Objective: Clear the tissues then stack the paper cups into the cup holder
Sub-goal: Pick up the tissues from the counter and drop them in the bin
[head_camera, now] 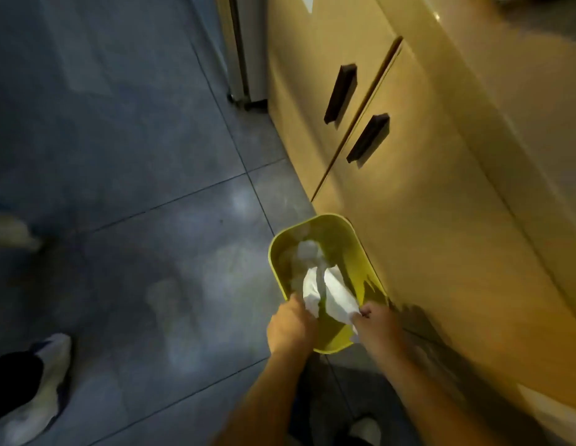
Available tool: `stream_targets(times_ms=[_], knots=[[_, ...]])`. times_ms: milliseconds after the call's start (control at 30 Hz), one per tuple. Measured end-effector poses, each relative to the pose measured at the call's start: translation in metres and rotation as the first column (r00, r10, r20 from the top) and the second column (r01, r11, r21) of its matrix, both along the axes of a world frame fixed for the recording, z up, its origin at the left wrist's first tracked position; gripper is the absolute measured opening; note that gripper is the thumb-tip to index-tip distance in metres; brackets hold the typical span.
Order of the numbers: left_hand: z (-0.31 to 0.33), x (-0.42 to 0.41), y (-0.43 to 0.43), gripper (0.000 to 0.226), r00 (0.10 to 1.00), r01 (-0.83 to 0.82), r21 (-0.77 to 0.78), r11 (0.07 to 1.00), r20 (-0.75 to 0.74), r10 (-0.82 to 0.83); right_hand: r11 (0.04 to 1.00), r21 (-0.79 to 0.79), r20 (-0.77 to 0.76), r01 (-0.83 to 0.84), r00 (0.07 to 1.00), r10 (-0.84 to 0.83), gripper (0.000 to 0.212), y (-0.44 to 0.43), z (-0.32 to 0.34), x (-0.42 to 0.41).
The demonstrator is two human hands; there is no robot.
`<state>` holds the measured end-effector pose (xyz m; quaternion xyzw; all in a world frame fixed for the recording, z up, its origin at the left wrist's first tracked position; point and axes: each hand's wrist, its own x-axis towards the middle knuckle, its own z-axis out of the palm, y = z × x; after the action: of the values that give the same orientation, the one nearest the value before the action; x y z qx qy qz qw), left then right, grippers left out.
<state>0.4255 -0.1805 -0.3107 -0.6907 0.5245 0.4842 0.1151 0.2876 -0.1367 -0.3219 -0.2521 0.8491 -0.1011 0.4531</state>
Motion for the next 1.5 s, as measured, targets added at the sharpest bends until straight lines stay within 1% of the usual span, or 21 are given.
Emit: stream_targets(times_ms=[33, 100, 133, 167, 233, 267, 367, 433, 567, 667, 800, 900, 1000, 1133, 1267, 1433, 1500], knots=[[-0.015, -0.003, -0.001, 0.028, 1.0, 0.021, 0.02, 1.0, 0.0, -0.021, 0.999, 0.032, 0.001, -0.011, 1.0, 0.011, 0.027, 0.0, -0.015, -0.001], [-0.04, -0.011, -0.003, 0.032, 0.994, 0.108, 0.056, 0.993, -0.009, -0.108, 0.992, 0.09, -0.016, -0.09, 0.996, 0.092, 0.019, -0.002, -0.039, -0.002], [-0.051, -0.014, -0.002, 0.038, 0.986, 0.166, 0.077, 0.983, -0.018, -0.165, 0.987, 0.115, -0.015, -0.109, 0.994, 0.112, 0.01, -0.004, -0.047, -0.001], [-0.06, -0.016, -0.002, 0.045, 0.974, 0.225, 0.098, 0.969, -0.03, -0.223, 0.984, 0.135, -0.002, -0.117, 0.993, 0.119, 0.009, -0.005, -0.053, -0.001], [-0.071, -0.016, -0.003, 0.055, 0.953, 0.303, 0.109, 0.947, -0.046, -0.3, 0.976, 0.169, 0.015, -0.139, 0.99, 0.138, 0.04, -0.006, -0.062, -0.003], [-0.072, -0.015, -0.004, 0.056, 0.947, 0.322, 0.097, 0.942, -0.039, -0.32, 0.972, 0.173, -0.005, -0.161, 0.986, 0.164, 0.047, -0.009, -0.061, -0.004], [-0.063, -0.007, -0.012, 0.047, 0.947, 0.321, 0.025, 0.947, -0.031, -0.32, 0.944, 0.165, -0.101, -0.286, 0.947, 0.305, 0.048, -0.019, -0.049, -0.008], [-0.047, 0.0, -0.025, 0.041, 0.943, 0.331, -0.035, 0.943, -0.017, -0.332, 0.923, 0.14, -0.135, -0.357, 0.917, 0.375, 0.049, -0.03, -0.032, -0.01], [0.005, 0.016, -0.058, 0.043, 0.909, 0.414, -0.228, 0.881, 0.058, -0.412, 0.879, 0.022, -0.142, -0.477, 0.868, 0.475, 0.056, -0.06, 0.021, -0.006], [0.058, 0.023, -0.084, 0.045, 0.898, 0.423, -0.383, 0.821, 0.057, -0.436, 0.833, -0.069, -0.216, -0.55, 0.823, 0.525, 0.052, -0.085, 0.073, 0.002], [0.134, 0.028, -0.106, 0.043, 0.904, 0.374, -0.533, 0.758, 0.026, -0.428, 0.811, -0.262, -0.278, -0.522, 0.846, 0.455, 0.042, -0.105, 0.15, 0.008], [0.19, 0.03, -0.115, 0.046, 0.915, 0.303, -0.619, 0.724, -0.022, -0.402, 0.768, -0.365, -0.348, -0.526, 0.842, 0.412, 0.043, -0.112, 0.207, 0.011], [0.246, 0.031, -0.116, 0.047, 0.917, 0.26, -0.676, 0.69, -0.05, -0.395, 0.729, -0.429, -0.412, -0.533, 0.834, 0.368, 0.045, -0.109, 0.263, 0.013], [0.313, 0.028, -0.102, 0.04, 0.916, 0.14, -0.779, 0.611, -0.133, -0.38, 0.666, -0.491, -0.526, -0.562, 0.8, 0.288, 0.04, -0.09, 0.332, 0.012], [0.37, 0.017, -0.08, 0.036, 0.867, 0.15, -0.83, 0.537, -0.151, -0.474, 0.627, -0.542, -0.591, -0.56, 0.784, 0.191, 0.035, -0.061, 0.394, 0.006], [0.419, -0.015, -0.056, 0.03, 0.785, 0.16, -0.885, 0.436, -0.153, -0.6, 0.625, -0.563, -0.667, -0.541, 0.743, 0.042, 0.035, -0.017, 0.452, -0.019], [0.434, -0.033, -0.045, 0.03, 0.741, 0.168, -0.902, 0.397, -0.15, -0.654, 0.628, -0.594, -0.654, -0.502, 0.756, -0.015, 0.034, 0.003, 0.469, -0.031]])
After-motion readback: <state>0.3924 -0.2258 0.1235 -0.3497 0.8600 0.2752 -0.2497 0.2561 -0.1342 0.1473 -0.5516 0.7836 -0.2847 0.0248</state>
